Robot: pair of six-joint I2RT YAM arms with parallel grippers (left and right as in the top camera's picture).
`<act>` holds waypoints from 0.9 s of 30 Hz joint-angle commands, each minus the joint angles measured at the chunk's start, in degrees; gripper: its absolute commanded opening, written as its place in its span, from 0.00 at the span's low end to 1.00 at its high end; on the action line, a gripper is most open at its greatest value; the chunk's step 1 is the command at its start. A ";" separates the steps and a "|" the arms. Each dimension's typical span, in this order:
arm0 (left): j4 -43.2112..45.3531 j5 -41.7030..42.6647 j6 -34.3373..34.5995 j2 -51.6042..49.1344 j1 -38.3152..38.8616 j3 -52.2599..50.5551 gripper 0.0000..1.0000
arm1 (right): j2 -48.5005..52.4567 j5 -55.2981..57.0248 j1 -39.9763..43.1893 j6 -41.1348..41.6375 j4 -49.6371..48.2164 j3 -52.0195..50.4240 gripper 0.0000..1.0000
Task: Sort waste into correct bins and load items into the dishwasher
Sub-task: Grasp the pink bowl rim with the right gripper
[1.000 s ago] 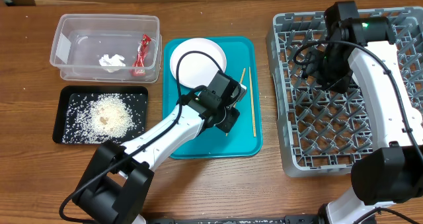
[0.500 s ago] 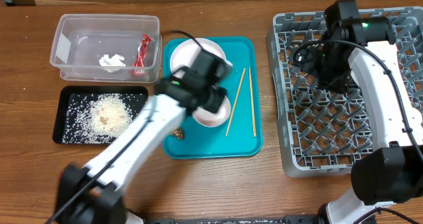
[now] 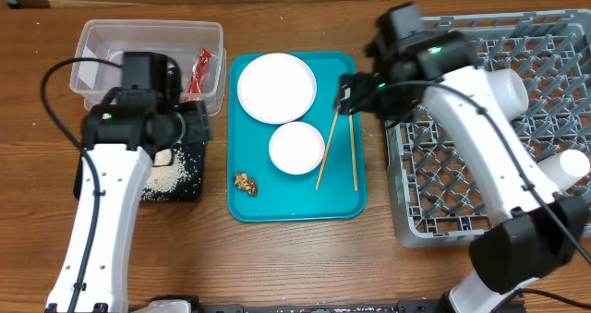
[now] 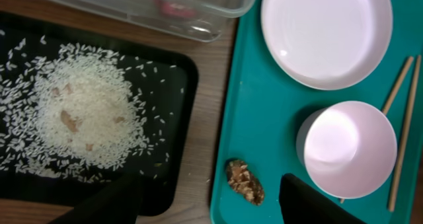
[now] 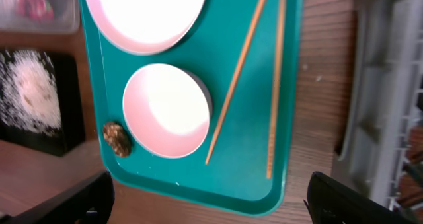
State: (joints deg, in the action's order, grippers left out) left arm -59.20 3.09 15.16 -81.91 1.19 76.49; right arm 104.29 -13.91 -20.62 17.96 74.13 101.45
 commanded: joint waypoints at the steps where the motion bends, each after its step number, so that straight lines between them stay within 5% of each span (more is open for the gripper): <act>1: -0.85 1.38 1.20 -0.37 -1.57 0.50 0.70 | 3.63 2.84 -3.67 0.04 -0.39 0.20 0.92; 10: -0.83 1.42 1.20 -0.39 -1.55 0.50 0.74 | 11.54 2.69 -6.82 3.10 -1.95 -4.59 0.88; 21: -0.81 1.42 1.20 -0.37 -1.55 0.50 0.75 | 15.37 1.18 -7.45 3.32 -7.08 -8.85 0.65; 27: -0.81 1.42 1.20 -0.39 -1.55 0.50 0.75 | 15.37 1.16 -7.48 3.58 -7.67 -8.94 0.64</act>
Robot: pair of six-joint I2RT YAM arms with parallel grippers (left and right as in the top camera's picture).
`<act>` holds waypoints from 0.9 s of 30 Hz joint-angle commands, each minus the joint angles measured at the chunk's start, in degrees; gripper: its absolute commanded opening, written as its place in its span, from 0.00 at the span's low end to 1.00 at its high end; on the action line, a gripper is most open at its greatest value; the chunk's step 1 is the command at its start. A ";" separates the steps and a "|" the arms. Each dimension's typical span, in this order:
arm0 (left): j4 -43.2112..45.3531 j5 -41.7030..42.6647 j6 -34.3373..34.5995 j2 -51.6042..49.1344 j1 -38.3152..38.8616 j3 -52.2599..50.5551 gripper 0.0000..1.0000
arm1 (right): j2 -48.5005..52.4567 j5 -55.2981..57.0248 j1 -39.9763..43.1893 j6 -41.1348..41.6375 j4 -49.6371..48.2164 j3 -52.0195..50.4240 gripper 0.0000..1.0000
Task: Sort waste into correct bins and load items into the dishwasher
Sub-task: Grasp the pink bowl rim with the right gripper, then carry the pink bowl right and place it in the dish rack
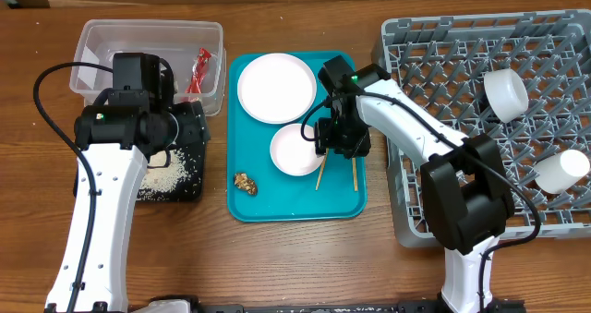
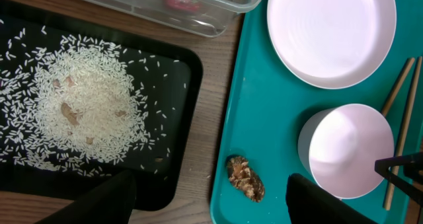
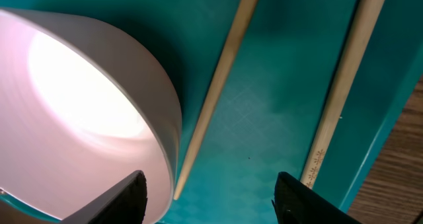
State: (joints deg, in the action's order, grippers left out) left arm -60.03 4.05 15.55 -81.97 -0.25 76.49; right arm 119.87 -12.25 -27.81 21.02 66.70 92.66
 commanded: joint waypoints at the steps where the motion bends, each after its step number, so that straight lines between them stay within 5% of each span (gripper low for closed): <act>1: 0.02 0.46 0.81 -0.31 -0.11 0.50 0.75 | -0.22 -0.48 -0.33 1.22 -0.39 -0.39 0.63; 11: 0.02 0.46 0.79 -0.33 -0.11 0.50 0.75 | -0.22 -0.70 -1.53 4.61 -4.74 -3.85 0.50; 22: 0.00 0.46 0.79 -0.33 -0.11 0.50 0.75 | -0.28 -0.92 -0.44 4.74 -4.33 -3.67 0.04; 27: -0.02 0.46 0.79 -0.33 -0.11 0.50 0.75 | -1.73 -0.61 1.49 3.98 -2.45 -2.10 0.04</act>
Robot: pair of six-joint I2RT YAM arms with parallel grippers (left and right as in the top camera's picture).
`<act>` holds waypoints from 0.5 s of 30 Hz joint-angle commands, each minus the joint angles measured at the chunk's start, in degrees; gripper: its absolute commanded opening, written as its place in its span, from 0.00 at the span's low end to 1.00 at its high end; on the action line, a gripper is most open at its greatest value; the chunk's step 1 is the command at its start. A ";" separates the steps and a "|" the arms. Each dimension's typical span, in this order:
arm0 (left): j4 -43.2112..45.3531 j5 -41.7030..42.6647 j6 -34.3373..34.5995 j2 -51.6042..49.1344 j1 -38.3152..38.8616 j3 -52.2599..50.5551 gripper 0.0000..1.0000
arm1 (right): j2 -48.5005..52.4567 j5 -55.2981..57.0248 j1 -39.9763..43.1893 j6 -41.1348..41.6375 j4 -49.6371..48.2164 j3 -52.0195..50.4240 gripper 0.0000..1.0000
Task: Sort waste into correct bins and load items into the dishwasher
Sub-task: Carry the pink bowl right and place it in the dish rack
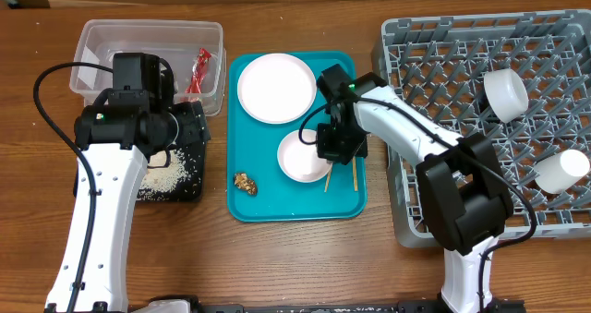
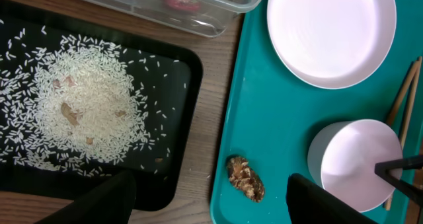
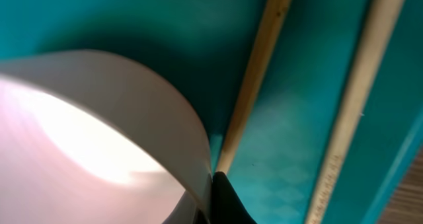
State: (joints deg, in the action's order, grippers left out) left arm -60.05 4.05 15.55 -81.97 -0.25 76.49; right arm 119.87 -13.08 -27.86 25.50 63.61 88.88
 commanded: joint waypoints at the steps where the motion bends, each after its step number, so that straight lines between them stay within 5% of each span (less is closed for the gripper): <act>1: 0.02 0.46 0.79 -0.33 -0.11 0.50 0.75 | -2.40 0.17 2.19 -1.68 1.31 2.49 0.04; 15: 0.31 0.44 0.79 -0.33 -0.11 0.50 0.75 | -17.79 28.65 13.25 -6.67 7.89 17.73 0.04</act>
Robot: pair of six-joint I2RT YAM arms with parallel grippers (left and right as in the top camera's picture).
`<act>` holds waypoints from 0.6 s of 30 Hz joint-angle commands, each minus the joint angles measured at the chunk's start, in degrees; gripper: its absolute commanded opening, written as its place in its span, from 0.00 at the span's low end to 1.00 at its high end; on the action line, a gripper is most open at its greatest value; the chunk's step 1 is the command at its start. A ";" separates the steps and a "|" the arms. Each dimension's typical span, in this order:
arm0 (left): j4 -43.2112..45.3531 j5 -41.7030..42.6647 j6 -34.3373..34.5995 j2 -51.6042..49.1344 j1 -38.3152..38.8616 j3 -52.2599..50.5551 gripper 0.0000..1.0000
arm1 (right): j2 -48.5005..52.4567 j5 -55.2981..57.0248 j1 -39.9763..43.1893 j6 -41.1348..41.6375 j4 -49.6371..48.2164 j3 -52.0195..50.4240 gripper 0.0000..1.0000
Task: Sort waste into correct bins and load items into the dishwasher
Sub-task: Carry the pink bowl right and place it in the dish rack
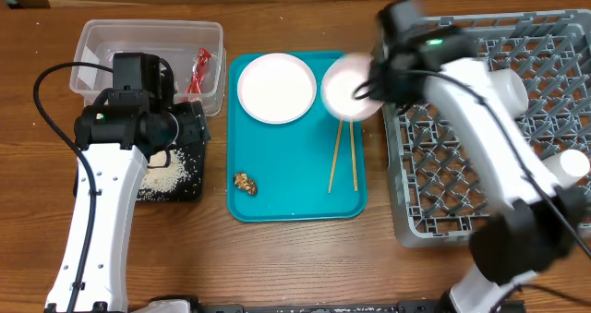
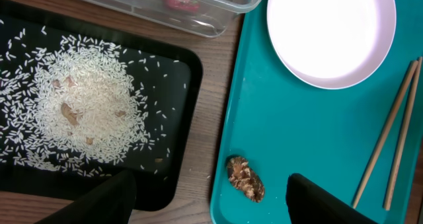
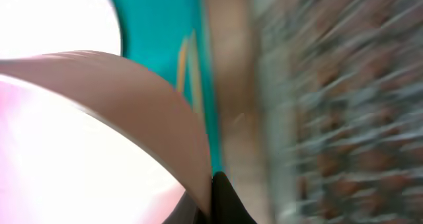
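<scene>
My right gripper (image 3: 215, 197) is shut on the rim of the white bowl (image 1: 351, 90), held in the air over the far right corner of the teal tray (image 1: 295, 202), beside the grey dish rack (image 1: 480, 165). The right wrist view is blurred, and the bowl (image 3: 99, 138) fills its left side. A white plate (image 1: 275, 88), two chopsticks (image 1: 343, 156) and a brown food scrap (image 2: 245, 179) lie on the tray. My left gripper (image 2: 208, 197) hangs open above the tray's left edge with nothing between its fingers.
A black tray with rice (image 2: 86, 112) lies left of the teal tray. Behind it stands a clear bin (image 1: 148, 45) holding a red wrapper (image 1: 199, 71). Two white cups (image 1: 506, 90) (image 1: 563, 173) sit in the rack.
My right gripper, shut on the bowl, has gone from the tray's middle to its far right corner, and the bowl is off the tray. The left arm has not moved.
My right gripper was open, high over the chopsticks by the rack. Then it was low and open at the bowl's right rim. Then it was shut on that rim, with the bowl shifted a little. Now it holds the bowl up beside the rack.
</scene>
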State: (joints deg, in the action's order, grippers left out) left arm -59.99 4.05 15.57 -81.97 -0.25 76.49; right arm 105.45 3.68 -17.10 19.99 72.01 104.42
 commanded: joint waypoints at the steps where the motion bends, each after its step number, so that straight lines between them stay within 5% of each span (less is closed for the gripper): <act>1: 0.24 0.42 0.76 -0.33 -0.11 0.50 0.75 | -3.96 14.58 3.56 -1.16 -1.55 2.19 0.04; 11: 0.66 0.42 0.76 -0.33 -0.11 0.50 0.75 | -1.81 62.79 9.33 7.80 -9.44 2.05 0.04; 18: 0.63 0.44 0.76 -0.33 -0.11 0.50 0.75 | 2.10 69.94 9.42 7.76 -16.28 2.03 0.04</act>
State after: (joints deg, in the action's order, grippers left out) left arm -59.55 4.05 15.57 -81.97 -0.25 76.49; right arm 104.92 64.71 -7.64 25.93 57.23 106.08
